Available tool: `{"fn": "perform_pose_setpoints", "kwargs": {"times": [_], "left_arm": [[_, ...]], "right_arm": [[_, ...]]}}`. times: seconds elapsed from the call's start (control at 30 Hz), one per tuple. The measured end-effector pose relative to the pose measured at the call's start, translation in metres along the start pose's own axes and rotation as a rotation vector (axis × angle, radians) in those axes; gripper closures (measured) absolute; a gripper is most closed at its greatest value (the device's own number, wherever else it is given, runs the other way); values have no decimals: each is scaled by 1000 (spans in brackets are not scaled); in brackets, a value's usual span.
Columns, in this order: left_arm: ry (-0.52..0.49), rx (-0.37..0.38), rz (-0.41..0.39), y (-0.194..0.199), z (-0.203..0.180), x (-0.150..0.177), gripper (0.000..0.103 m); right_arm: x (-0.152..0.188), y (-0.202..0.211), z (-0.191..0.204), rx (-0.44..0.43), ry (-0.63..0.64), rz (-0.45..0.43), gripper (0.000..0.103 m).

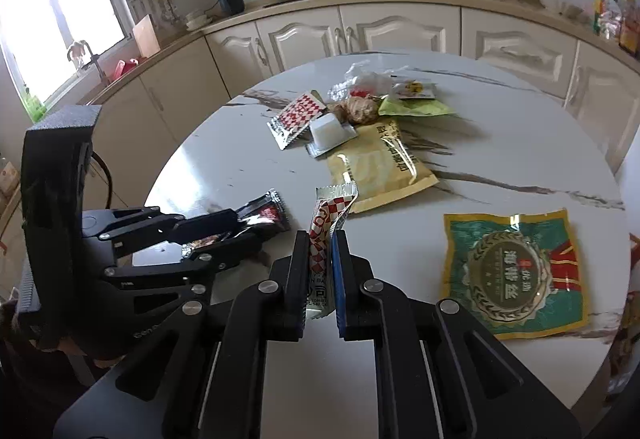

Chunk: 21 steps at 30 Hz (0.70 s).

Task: Collect trash
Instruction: 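Carry both packets over the blue bin and open both tools to drop them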

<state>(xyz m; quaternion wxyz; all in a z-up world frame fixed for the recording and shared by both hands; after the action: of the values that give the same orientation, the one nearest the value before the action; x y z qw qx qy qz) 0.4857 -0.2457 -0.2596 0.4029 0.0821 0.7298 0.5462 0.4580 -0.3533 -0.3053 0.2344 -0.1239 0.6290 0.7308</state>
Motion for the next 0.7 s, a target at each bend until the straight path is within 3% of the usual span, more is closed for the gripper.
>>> {"fn": "perform_pose_setpoints", "kwargs": {"times": [0.17, 0.37, 0.57, 0.7], "left_arm": [[29, 12, -12, 4, 2, 1, 100], [91, 51, -45, 25, 15, 9, 102], [188, 72, -101, 62, 59, 21, 102], [259, 19, -156, 98, 104, 40, 102]], "right_arm": [[0, 0, 6, -15, 7, -3, 92], [-6, 0, 22, -35, 21, -13, 92], [-25, -5, 78, -74, 108, -33, 92], [-38, -14, 122, -111, 163, -40, 92]]}}
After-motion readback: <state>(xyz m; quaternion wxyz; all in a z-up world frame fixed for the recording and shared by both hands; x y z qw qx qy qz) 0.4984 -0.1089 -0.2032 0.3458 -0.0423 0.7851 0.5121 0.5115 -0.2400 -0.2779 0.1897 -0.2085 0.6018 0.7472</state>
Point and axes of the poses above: each gripper's, at about its wrist camera, not at the fingertips, and y roughly against the way its jaws point, z to its left, x to its underside, the point moved 8 cm from there along -y, roughly the way its jaws point, and after that the axes turned 10 degrees about z, right-handed, at the moved point
